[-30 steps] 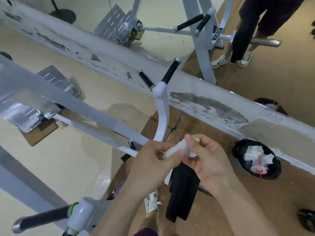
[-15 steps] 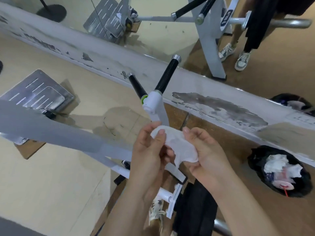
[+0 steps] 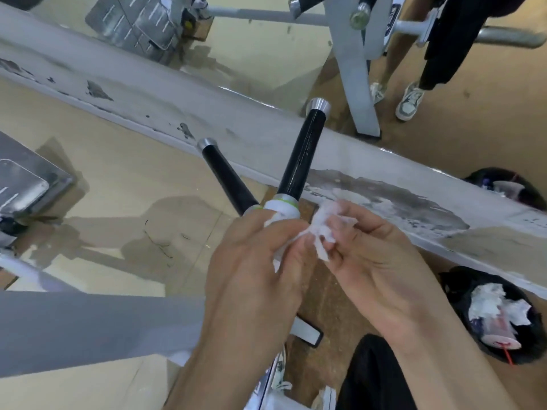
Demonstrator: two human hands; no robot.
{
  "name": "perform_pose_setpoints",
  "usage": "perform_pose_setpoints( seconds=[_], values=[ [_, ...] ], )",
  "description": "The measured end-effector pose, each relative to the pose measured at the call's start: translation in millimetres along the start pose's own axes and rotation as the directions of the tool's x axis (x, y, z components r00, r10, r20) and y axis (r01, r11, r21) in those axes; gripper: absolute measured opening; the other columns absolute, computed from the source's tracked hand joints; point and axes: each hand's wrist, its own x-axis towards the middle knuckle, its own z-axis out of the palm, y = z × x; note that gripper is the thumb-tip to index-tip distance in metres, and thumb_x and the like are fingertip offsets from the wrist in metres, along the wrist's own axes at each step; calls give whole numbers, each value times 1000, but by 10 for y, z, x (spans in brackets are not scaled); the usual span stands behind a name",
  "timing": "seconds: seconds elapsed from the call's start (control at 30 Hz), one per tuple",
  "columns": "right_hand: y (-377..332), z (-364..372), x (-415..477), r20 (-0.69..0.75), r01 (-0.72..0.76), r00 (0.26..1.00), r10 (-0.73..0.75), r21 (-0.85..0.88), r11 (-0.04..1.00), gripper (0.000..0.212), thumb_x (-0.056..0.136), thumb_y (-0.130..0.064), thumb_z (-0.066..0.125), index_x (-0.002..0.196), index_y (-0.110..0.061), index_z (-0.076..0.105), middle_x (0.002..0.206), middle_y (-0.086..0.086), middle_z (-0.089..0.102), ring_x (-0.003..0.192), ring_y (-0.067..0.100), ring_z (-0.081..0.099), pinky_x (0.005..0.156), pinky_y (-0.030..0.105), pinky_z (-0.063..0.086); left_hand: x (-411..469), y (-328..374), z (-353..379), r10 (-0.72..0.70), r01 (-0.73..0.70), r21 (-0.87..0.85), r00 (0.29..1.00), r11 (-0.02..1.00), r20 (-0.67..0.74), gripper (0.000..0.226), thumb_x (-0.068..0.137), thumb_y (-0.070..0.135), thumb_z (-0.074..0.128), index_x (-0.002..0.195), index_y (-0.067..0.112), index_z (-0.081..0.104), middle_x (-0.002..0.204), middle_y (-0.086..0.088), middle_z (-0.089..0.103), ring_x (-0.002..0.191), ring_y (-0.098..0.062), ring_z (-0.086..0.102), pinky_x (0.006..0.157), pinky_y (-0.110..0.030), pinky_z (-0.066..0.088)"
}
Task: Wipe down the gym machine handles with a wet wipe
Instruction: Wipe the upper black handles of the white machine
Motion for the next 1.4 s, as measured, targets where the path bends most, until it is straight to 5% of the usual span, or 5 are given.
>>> perform_pose_setpoints(
  seconds=[0.2, 0.57, 0.7, 0.9, 1.4],
  values=[
    [143, 153, 241, -265, 33, 953, -147, -392, 920, 20, 85, -2, 62, 78, -13, 76, 79, 3, 75, 77, 18, 70, 74, 31, 56, 279, -206, 155, 67, -67, 66, 998, 996, -1, 19, 89, 33, 52, 93, 30, 71, 88, 17, 54, 79, -10, 51, 70, -16, 41],
    [229, 55, 654, 102, 237, 856, -507, -949, 209, 17, 83, -10, 68, 88, -24, 76, 92, -13, 59, 90, -6, 57, 73, 6, 44, 479, -321, 193, -63, 61, 54, 998, 997, 31, 46, 78, 21, 72, 110, 48, 54, 94, 28, 56, 84, 3, 54, 70, -15, 46],
    [111, 38, 660, 140, 211, 943, -301, -953, 218, 15, 81, -31, 70, 95, -37, 74, 97, -16, 58, 95, -3, 54, 72, 9, 42, 532, -362, 215, -148, 144, 58, 987, 988, 59, 40, 77, 29, 74, 111, 41, 58, 89, 23, 56, 84, 7, 50, 66, -12, 44],
    [95, 284, 1052, 525, 431, 839, -141, -801, -416, 12, 68, 6, 71, 67, -6, 70, 71, 9, 62, 63, 26, 60, 57, 34, 51, 578, -301, 192, -274, 258, 115, 948, 959, 162, 41, 77, 22, 67, 109, 43, 52, 90, 17, 52, 78, 1, 50, 63, -8, 39],
    [201, -123, 1084, 537, 517, 709, -457, -837, -182, 15, 82, -1, 55, 86, -1, 70, 85, -1, 54, 75, 18, 57, 63, 40, 53, 580, -101, 210, -218, 145, 353, 960, 924, 175, 22, 85, 19, 66, 107, 15, 69, 99, -2, 68, 89, -24, 61, 74, -37, 48]
  ],
)
